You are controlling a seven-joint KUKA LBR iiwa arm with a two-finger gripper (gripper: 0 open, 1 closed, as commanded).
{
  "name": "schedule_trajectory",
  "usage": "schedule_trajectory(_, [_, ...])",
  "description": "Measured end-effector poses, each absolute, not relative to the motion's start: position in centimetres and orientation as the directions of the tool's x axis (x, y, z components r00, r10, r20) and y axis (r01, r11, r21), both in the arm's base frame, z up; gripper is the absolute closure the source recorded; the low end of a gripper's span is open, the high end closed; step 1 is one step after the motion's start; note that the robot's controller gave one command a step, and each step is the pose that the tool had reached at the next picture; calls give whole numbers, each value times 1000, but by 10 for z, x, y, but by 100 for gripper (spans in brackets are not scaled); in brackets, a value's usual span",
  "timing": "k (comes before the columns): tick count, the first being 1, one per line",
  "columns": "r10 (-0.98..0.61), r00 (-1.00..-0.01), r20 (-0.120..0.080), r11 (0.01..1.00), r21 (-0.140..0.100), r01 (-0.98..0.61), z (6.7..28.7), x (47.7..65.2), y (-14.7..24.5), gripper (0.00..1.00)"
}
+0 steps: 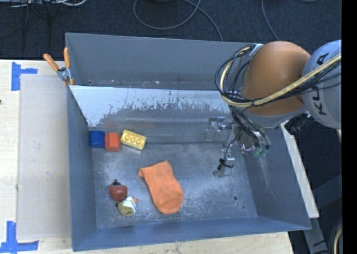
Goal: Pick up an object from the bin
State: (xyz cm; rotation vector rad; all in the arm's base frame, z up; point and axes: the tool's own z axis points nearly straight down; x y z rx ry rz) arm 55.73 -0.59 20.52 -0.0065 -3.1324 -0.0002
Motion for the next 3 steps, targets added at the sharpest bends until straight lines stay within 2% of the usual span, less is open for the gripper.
schedule_trajectory(1, [4,-1000,2,1000,0,4,210,559,-6,0])
schedule_trajectory(2, [56,-998,1,998,-1,56,172,534,25,0])
schedule_trajectory(3, [-3,-1000,8,1000,1,-3,140,531,53,0])
